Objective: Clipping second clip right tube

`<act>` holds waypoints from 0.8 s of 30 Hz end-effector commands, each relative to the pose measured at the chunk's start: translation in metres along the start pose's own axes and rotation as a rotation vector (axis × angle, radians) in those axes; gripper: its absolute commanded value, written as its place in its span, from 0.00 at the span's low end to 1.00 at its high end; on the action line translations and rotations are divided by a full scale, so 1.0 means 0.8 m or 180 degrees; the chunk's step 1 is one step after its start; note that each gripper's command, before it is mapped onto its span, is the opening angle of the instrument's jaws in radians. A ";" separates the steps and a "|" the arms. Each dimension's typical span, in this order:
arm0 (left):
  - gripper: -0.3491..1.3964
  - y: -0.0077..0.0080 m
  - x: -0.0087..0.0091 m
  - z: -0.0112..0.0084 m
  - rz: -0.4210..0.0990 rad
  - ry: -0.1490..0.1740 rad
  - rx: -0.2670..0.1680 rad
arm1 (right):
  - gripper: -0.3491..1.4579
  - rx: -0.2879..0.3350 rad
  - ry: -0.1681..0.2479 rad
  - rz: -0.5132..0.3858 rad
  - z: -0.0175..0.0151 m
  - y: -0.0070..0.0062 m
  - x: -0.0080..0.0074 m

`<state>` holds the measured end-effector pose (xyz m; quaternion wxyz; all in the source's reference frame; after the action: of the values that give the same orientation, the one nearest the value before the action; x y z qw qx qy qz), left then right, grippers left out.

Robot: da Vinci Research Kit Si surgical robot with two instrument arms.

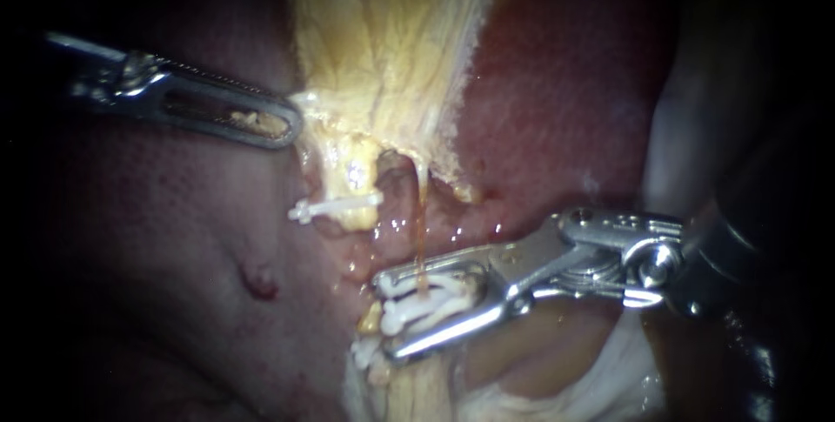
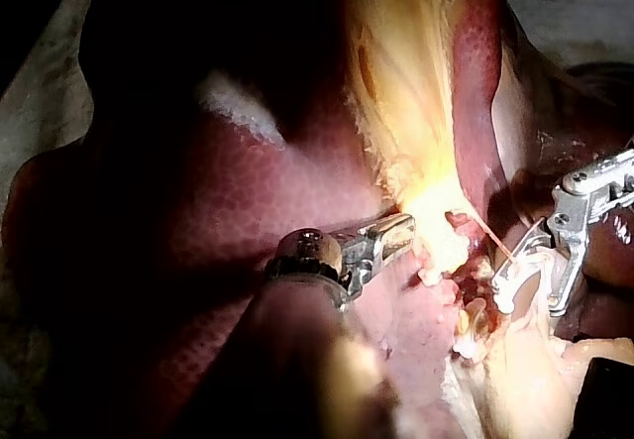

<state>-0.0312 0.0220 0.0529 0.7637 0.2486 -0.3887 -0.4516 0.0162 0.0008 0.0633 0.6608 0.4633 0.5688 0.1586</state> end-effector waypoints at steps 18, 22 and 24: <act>0.00 0.0000 0.0000 0.0001 0.0000 0.0000 -0.0002 | 0.27 0.0001 -0.0006 -0.0003 -0.0023 0.0016 -0.0011; 0.00 0.0000 0.0000 0.0001 0.0000 0.0000 -0.0001 | 0.19 0.0003 -0.0007 -0.0004 -0.0025 0.0017 -0.0012; 0.00 0.0000 0.0000 0.0001 0.0000 0.0000 -0.0002 | 0.14 0.0003 -0.0007 -0.0004 -0.0026 0.0018 -0.0012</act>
<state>-0.0312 0.0220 0.0530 0.7637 0.2484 -0.3888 -0.4516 0.0145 0.0018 0.0652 0.6613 0.4635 0.5684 0.1574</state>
